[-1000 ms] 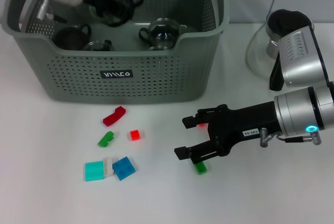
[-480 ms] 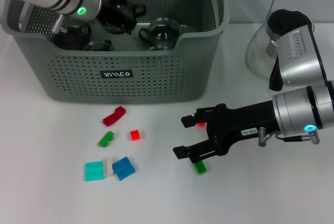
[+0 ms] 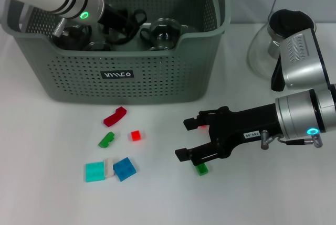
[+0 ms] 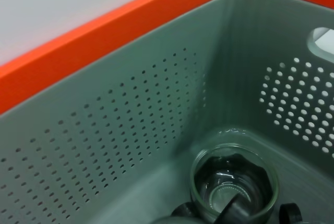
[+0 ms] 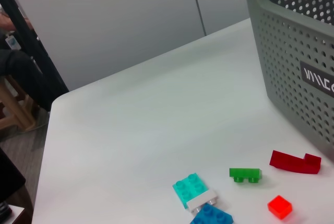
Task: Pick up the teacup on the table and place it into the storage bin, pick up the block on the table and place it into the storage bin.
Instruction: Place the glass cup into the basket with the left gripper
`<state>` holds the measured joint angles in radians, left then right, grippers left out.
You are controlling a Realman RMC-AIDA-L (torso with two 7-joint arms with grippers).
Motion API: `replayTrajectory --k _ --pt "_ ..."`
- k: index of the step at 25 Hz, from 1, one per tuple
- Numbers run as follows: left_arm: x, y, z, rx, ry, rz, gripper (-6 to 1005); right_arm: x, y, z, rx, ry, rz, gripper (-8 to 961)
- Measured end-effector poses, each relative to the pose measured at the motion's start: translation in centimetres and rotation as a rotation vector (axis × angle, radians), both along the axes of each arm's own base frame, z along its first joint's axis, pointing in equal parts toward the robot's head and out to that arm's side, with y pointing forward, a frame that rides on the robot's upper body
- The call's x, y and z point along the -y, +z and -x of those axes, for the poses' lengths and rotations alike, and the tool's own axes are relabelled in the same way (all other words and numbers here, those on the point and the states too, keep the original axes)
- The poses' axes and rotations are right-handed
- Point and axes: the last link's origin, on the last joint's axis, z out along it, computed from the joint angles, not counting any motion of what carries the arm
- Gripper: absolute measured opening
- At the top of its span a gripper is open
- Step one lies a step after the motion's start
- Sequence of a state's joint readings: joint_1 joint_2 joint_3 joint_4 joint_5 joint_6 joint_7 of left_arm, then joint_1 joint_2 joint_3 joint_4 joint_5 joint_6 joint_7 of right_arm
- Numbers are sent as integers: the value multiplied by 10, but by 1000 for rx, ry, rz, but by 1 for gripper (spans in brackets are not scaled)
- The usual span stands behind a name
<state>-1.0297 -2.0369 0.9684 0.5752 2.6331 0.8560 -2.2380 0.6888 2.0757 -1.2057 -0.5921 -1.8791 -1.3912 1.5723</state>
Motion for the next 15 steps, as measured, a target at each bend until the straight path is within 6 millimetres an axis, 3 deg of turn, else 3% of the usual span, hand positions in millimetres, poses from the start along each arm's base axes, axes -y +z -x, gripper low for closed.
replayTrajectory --k 3,9,15 --pt "1 -1 0 0 0 3 32 0 -1 0 -1 0 1 924" --pt "1 -2 0 -6 -6 6 214 1 -1 0 -2 -1 2 924" --pt "1 7 -5 12 -16 3 519 2 -2 -1 -2 -7 4 924"
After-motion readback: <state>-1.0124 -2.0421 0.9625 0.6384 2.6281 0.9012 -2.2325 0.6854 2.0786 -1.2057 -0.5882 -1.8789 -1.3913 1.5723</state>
